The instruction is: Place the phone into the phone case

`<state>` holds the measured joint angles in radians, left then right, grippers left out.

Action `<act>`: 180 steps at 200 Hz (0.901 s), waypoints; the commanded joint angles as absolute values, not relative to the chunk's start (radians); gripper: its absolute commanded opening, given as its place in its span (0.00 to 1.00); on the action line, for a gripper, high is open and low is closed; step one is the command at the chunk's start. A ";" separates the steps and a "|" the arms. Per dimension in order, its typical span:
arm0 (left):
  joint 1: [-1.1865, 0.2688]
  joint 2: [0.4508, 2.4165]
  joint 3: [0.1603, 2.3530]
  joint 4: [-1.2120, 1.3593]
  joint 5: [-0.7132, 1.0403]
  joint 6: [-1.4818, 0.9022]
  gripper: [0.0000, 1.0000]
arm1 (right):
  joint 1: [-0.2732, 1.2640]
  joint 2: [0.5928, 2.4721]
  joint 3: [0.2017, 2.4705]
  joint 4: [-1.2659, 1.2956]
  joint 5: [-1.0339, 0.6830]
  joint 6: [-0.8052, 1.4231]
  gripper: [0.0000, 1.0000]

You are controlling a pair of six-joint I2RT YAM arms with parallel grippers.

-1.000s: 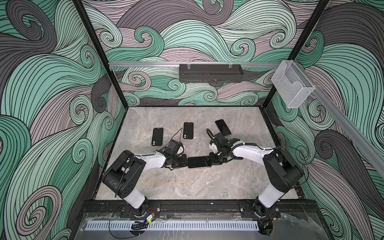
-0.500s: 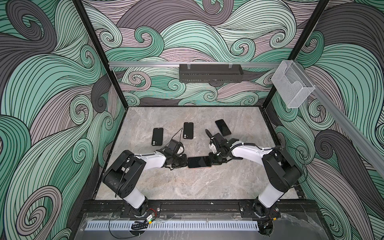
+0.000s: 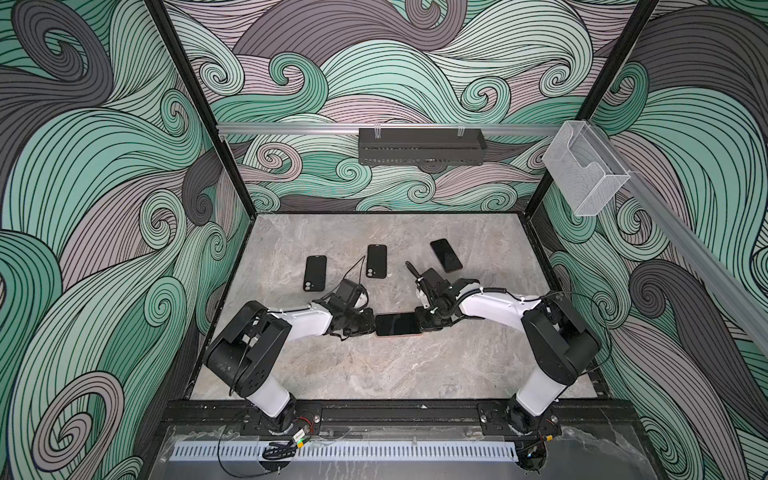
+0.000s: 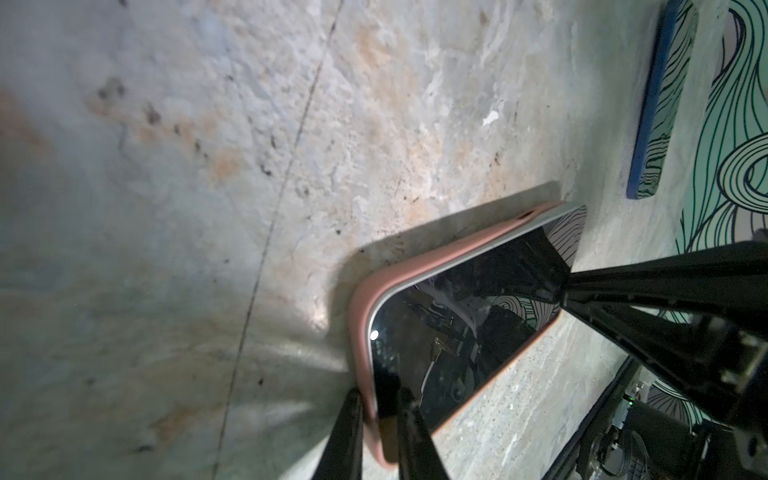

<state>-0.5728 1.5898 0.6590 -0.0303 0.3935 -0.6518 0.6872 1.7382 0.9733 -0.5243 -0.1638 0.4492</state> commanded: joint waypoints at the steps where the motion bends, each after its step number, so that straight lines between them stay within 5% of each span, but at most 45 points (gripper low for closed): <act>1: -0.608 1.613 0.654 -0.126 0.331 -0.640 0.16 | 0.753 1.906 0.856 -0.436 -0.101 0.434 0.12; 94: -0.597 1.568 0.761 -0.256 0.271 -0.593 0.36 | 0.714 1.692 1.024 -0.636 -0.127 0.342 0.31; 180: -0.569 1.602 0.864 -0.287 0.289 -0.571 0.36 | 0.576 1.690 1.096 -0.614 -0.258 0.249 0.25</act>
<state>-0.5819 1.5810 0.8062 -0.2455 0.2867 -0.5934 0.6098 1.6768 1.0824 -0.6106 -0.1905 0.2989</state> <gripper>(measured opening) 0.380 0.272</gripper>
